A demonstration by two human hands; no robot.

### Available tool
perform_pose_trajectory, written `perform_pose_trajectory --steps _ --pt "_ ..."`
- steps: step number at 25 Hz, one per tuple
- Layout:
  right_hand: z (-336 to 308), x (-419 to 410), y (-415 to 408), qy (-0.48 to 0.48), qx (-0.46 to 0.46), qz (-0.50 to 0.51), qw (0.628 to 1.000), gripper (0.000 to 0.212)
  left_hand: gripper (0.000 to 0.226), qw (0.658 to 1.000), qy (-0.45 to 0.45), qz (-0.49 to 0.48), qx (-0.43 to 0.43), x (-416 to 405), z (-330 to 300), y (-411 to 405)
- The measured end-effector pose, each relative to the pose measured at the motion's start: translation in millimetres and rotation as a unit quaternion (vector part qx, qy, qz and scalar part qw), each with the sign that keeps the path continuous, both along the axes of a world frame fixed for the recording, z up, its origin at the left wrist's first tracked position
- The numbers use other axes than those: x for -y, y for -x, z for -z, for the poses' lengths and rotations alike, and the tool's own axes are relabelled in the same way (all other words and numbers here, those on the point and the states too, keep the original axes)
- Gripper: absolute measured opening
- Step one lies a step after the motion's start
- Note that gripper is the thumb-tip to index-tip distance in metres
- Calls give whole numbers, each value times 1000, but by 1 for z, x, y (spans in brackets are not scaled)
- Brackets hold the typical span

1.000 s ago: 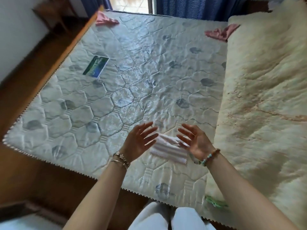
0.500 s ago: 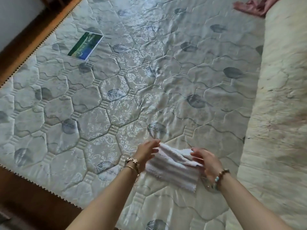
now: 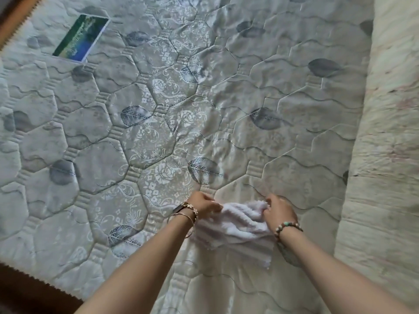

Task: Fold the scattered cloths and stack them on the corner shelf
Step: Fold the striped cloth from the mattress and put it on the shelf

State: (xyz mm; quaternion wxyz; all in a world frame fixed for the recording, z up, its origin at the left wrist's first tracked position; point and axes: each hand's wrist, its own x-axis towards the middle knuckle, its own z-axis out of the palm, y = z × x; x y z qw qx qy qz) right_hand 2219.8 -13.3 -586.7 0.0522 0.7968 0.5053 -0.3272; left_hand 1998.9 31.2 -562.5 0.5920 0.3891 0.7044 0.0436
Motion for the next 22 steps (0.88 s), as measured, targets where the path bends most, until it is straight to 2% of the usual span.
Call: perform_pose_trajectory --steps 1,4,6,8,10,11,13,15,19,20,22 --pt "-6 -5 -2 -2 11 3 1000 29 30 999 26 26 7 -1 -4 2" --pt "-34 -31 -5 -65 -32 58 996 25 23 990 105 95 9 -10 -28 9" --pt "-65 -56 -5 -129 -79 101 983 22 13 993 89 66 46 -29 -51 10" --pt "-101 -85 -1 -211 -111 134 962 20 14 996 -61 17 58 -55 -75 12" --pt "-137 -110 5 -307 -146 142 930 17 25 967 -256 -7 -1 -82 -100 10" --pt "-153 -119 8 -344 -155 134 916 16 28 946 -323 -15 -27 -92 -113 9" --pt "-176 -128 13 -383 -158 119 902 14 29 920 -388 0 -47 -102 -132 7" --pt "-180 -127 16 -377 -150 108 907 13 25 908 -410 42 -75 -99 -136 8" --pt "-135 -95 20 -257 -142 37 955 14 70 902 -361 176 -156 -64 -92 23" --pt "-116 -81 22 -210 -136 4 968 15 70 897 -330 221 -195 -48 -73 27" --pt "-73 -46 27 -119 -128 -53 983 18 49 887 -268 282 -249 -8 -36 35"
